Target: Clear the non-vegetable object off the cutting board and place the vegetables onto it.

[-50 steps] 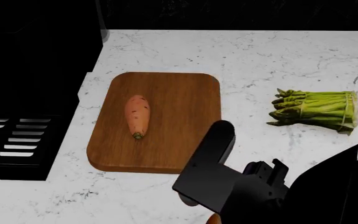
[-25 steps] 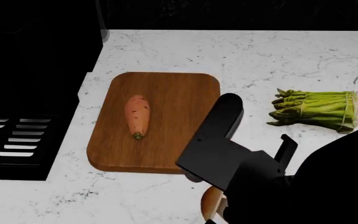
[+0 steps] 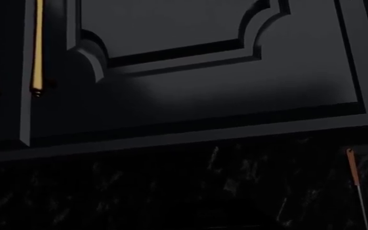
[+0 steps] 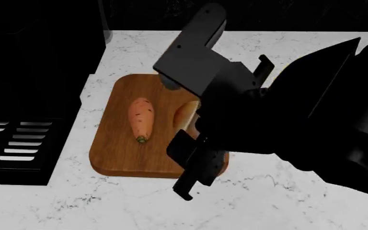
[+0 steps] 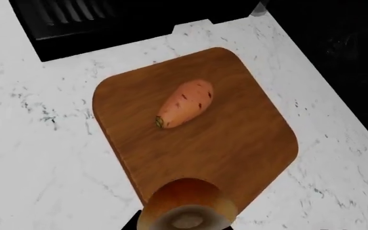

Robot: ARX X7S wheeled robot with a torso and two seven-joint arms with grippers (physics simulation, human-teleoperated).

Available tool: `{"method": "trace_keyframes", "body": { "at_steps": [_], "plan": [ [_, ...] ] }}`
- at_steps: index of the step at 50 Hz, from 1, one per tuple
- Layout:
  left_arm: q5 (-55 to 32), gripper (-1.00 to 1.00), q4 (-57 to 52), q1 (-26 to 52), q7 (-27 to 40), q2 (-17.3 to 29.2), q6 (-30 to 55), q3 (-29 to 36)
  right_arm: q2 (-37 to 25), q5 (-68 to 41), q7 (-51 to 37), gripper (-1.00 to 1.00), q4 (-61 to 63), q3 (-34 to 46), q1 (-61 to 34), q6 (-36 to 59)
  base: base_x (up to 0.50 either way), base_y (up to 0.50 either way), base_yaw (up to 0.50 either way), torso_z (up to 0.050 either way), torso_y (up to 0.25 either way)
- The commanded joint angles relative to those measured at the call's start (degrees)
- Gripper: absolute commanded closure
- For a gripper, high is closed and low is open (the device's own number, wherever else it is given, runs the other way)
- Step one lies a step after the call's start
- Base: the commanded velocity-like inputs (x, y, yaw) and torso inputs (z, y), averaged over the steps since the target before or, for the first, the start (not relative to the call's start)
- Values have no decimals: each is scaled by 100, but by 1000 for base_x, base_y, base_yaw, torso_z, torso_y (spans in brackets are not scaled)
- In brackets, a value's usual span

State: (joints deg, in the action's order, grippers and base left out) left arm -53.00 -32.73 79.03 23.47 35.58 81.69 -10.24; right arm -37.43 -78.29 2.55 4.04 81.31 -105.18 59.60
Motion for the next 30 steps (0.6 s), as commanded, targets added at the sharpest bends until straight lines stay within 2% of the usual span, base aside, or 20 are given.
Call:
{"method": "trace_keyframes", "body": {
  "at_steps": [1, 10, 19, 28, 29, 30],
  "plan": [
    [-84, -100, 23, 64, 50, 79, 39, -6, 805, 903, 715, 100, -1308, 219, 204, -565, 0, 0, 0, 0, 0],
    [-30, -100, 103, 51, 28, 117, -112, 123, 1562, 1738, 1461, 100, -2524, 783, 329, -948, 0, 0, 0, 0, 0],
    [-84, -100, 119, -10, 64, 130, -119, 93, 2243, 2134, 1996, 100, -3668, 981, 594, -1419, 0, 0, 0, 0, 0],
    [-151, -100, 42, -123, 105, 183, -121, 41, 2349, 2181, 1989, 100, -3906, 975, 769, -1537, 0, 0, 0, 0, 0],
    [-155, -100, 30, -125, 109, 195, -123, 40, 2354, 2185, 1970, -100, -3925, 968, 767, -1539, 0, 0, 0, 0, 0],
    [-175, -100, 27, -117, 116, 198, -111, 26, 2336, 2175, 1983, -100, -3880, 979, 762, -1512, 0, 0, 0, 0, 0]
  ]
}}
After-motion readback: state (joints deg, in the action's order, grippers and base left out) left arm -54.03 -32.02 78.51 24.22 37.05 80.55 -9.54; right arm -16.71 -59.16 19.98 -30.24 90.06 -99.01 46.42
